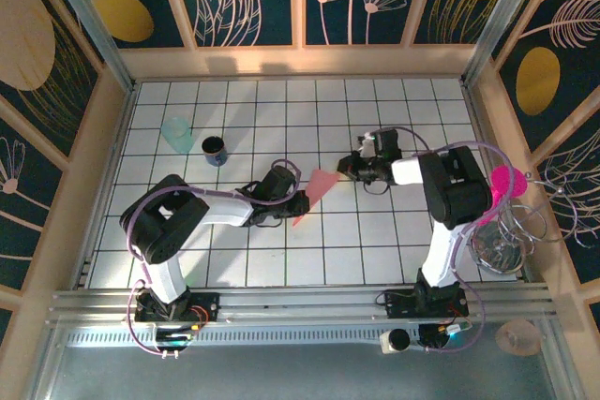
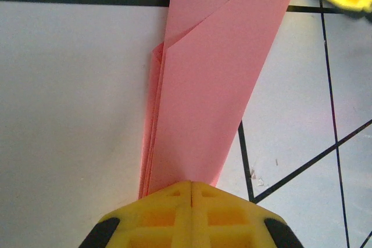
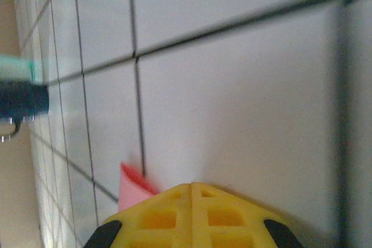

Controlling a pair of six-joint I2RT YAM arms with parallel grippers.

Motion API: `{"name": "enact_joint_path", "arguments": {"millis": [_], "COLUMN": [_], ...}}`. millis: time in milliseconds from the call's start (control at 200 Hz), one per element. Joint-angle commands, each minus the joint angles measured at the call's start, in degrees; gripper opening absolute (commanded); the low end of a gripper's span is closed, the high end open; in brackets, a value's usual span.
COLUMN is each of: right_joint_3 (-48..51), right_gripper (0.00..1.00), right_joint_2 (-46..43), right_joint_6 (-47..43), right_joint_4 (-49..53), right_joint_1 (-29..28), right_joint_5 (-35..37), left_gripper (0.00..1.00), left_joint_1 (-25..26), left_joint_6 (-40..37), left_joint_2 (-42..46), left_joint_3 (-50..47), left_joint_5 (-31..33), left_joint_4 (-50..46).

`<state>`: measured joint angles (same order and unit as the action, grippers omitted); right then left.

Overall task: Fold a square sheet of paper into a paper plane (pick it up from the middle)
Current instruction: Fold the wing for the fifth time at the center of the table.

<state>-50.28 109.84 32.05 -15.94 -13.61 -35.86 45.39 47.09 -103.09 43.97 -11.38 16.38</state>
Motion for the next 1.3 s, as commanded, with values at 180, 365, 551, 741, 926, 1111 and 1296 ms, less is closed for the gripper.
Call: {"name": "enact_joint_path", "arguments": {"millis": [180, 365, 551, 741, 926, 1111, 1296], "right_joint_3": [-1.2, -0.8, -0.7, -4.7, -9.3, -16.0, -19.4], "right_gripper": [0.00, 0.01, 0.13, 0.37, 0.54, 0.57, 0.59], "right_joint_2": [-0.8, -8.9, -15.7, -17.2, -14.8, -8.9, -5.6], "right_joint_6": [-1.2, -0.9, -0.2, -0.1, 5.9, 14.4, 21.6], "right_joint_4": [1.3, 4.3, 11.6, 25.6, 34.8, 41.3, 45.5], "right_joint_1": [2.1, -0.6, -6.1, -13.9, -22.6, -29.3, -33.6], "right_joint_5": [9.4, 12.3, 19.6, 29.4, 36.4, 44.2, 50.5], "left_gripper": [0.00, 0.05, 0.35, 0.66, 0.89, 0.98, 0.99], "left_joint_1": [0.0, -0.5, -3.2, -6.7, -8.6, -9.4, -9.5], "left_joint_6": [0.0, -2.2, -1.3, -2.4, -5.2, -6.1, -6.4], "left_joint_2": [-1.4, 2.7, 10.0, 17.8, 24.6, 29.9, 30.9], "left_joint_3": [-0.5, 5.1, 4.4, -2.5, -8.9, -14.2, -16.8], "left_joint_5": [0.1, 0.0, 1.8, 6.4, 14.0, 17.7, 17.4], "left_joint_4": [-9.3, -8.9, -5.6, -4.2, -5.6, -4.5, -3.4]}}
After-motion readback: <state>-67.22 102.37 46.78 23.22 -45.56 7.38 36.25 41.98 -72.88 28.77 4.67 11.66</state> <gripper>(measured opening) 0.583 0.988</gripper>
